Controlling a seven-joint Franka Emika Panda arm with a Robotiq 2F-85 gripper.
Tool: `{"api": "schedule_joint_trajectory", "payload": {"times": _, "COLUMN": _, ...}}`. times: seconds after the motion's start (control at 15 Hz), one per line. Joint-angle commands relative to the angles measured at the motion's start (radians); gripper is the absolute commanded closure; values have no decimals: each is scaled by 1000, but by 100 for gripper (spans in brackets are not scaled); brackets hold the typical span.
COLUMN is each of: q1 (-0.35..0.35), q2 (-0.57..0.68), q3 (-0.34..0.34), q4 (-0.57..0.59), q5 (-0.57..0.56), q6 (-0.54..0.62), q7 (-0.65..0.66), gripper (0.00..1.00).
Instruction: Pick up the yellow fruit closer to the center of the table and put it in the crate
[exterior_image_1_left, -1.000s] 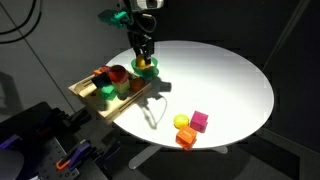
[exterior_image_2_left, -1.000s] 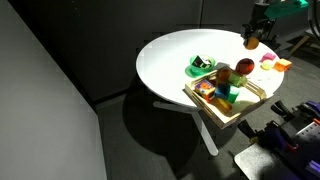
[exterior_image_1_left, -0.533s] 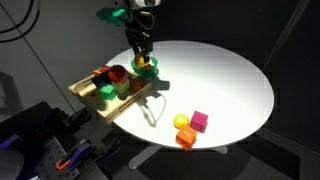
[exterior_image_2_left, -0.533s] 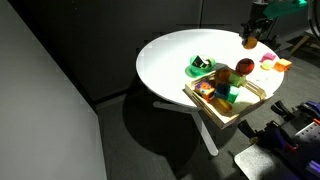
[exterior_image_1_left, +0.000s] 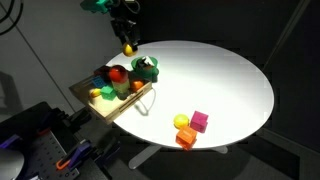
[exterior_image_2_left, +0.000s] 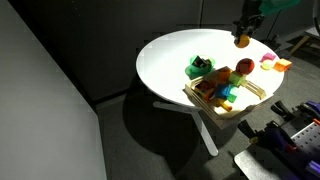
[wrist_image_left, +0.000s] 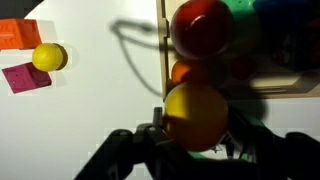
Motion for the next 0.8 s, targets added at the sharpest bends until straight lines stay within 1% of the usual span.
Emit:
{"api": "schedule_joint_trajectory", "payload": {"times": 0.0, "q1": 23, "q2": -61, "q3": 28, "q4": -34, "q5": -1, "q6": -51, "q7": -34, "gripper": 59}}
{"api": "schedule_joint_trajectory", "payload": {"times": 0.33, "q1": 59, "q2": -84, "q3": 66, "q4": -51, "q5": 29, "q6": -114, "q7": -98, "gripper": 59}}
{"api": "schedule_joint_trajectory", "payload": {"times": 0.73, "q1": 99, "q2": -68, "q3": 108, "q4": -97, "q5": 25, "q6": -68, "q7": -126, "gripper": 59}}
